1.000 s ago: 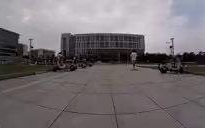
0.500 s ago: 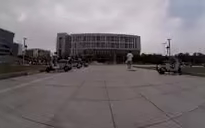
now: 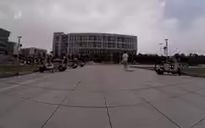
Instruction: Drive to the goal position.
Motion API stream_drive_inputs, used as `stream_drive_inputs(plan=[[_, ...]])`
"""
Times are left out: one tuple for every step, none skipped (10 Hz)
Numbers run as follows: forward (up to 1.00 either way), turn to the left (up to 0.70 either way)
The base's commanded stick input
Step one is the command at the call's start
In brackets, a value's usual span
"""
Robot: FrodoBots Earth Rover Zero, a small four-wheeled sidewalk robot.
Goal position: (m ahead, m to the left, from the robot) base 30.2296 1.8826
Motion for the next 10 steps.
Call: stream_drive_inputs(plan=[[0.7, 0.0], [0.7, 0.0], [0.7, 0.0], [0.7, 0.0], [0.7, 0.0], [0.7, 0.0], [0.7, 0.0], [0.7, 0.0], [0.7, 0.0], [0.7, 0.0]])
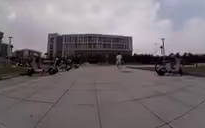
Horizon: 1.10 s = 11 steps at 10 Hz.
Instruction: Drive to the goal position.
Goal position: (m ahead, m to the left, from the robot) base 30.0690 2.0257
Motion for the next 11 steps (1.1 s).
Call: stream_drive_inputs(plan=[[0.7, 0.0], [0.7, 0.0], [0.7, 0.0], [0.7, 0.0], [0.7, 0.0], [0.7, 0.0], [0.7, 0.0], [0.7, 0.0], [0.7, 0.0], [0.7, 0.0], [0.7, 0.0]])
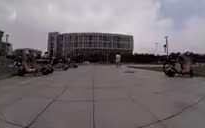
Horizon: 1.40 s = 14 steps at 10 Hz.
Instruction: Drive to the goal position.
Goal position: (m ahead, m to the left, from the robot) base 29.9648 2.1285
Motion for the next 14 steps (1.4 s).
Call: stream_drive_inputs(plan=[[0.7, 0.0], [0.7, 0.0], [0.7, 0.0], [0.7, 0.0], [0.7, 0.0], [0.7, 0.0], [0.7, 0.0], [0.7, 0.0], [0.7, 0.0], [0.7, 0.0], [0.7, 0.0], [0.7, 0.0], [0.7, 0.0], [0.7, 0.0]])
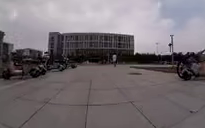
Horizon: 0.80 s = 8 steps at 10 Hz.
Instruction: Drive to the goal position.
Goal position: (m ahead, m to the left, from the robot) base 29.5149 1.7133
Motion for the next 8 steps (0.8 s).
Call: stream_drive_inputs(plan=[[0.7, 0.0], [0.7, 0.0], [0.7, 0.0], [0.7, 0.0], [0.7, 0.0], [0.7, 0.0], [0.7, 0.0], [0.7, 0.0]])
